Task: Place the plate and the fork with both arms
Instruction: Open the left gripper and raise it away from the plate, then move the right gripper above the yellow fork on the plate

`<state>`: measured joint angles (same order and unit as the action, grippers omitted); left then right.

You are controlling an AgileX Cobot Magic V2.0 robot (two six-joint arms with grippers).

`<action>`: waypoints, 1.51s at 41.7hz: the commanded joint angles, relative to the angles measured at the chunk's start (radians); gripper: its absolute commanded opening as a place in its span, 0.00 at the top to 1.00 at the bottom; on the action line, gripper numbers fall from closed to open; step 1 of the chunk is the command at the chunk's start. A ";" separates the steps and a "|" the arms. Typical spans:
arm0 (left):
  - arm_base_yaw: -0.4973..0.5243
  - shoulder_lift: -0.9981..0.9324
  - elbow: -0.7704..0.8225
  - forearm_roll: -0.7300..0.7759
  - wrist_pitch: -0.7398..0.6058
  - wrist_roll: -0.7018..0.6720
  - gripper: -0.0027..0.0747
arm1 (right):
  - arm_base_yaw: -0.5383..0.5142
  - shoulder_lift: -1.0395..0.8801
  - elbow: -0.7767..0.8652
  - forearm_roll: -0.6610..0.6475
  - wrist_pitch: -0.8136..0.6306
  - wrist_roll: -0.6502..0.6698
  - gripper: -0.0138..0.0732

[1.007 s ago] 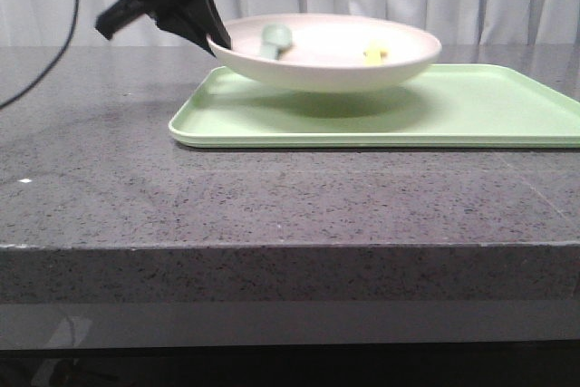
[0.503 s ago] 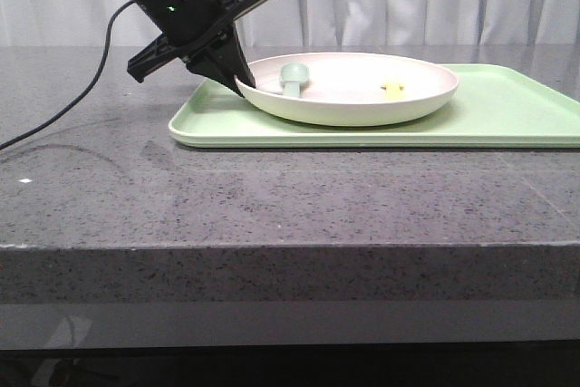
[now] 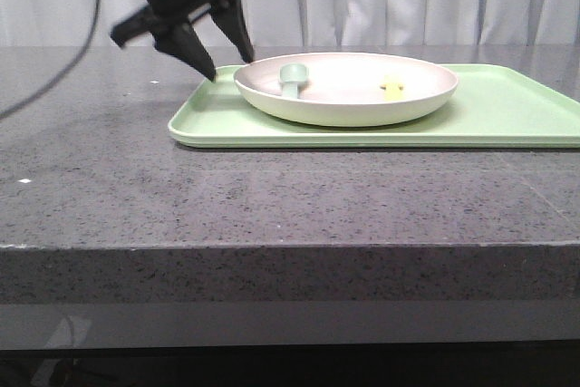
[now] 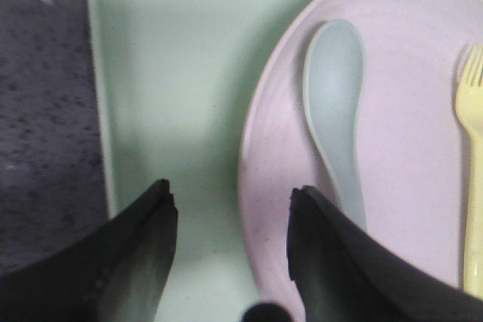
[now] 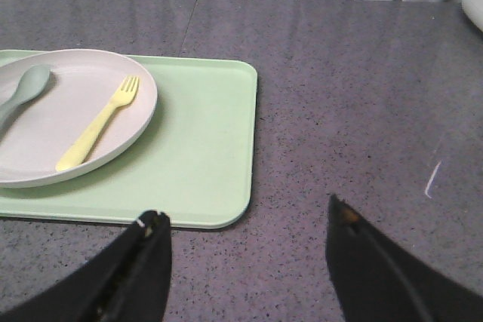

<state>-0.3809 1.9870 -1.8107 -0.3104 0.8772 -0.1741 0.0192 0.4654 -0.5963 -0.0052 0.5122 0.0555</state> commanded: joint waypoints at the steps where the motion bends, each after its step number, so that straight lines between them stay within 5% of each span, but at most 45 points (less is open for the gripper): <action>1: -0.008 -0.159 -0.044 0.120 0.029 0.036 0.54 | -0.005 0.013 -0.036 -0.015 -0.067 -0.002 0.30; 12: -0.008 -0.392 -0.020 0.114 0.172 0.311 0.62 | -0.005 0.013 -0.036 -0.015 -0.067 -0.002 0.30; 28: -0.006 -0.785 0.413 0.112 -0.003 0.344 0.63 | -0.005 0.013 -0.036 -0.015 -0.067 -0.002 0.30; 44: -0.006 -1.157 0.836 0.112 -0.032 0.344 0.63 | -0.005 0.013 -0.036 -0.015 -0.057 -0.002 0.30; 57: -0.006 -1.339 0.968 0.112 -0.030 0.344 0.63 | 0.006 0.013 -0.041 0.016 0.022 -0.002 0.29; 63: -0.006 -1.342 0.968 0.112 -0.030 0.344 0.63 | 0.045 0.028 -0.078 0.016 0.089 -0.004 0.20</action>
<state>-0.3809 0.6453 -0.8193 -0.1810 0.9115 0.1630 0.0464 0.4677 -0.6156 0.0074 0.6300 0.0555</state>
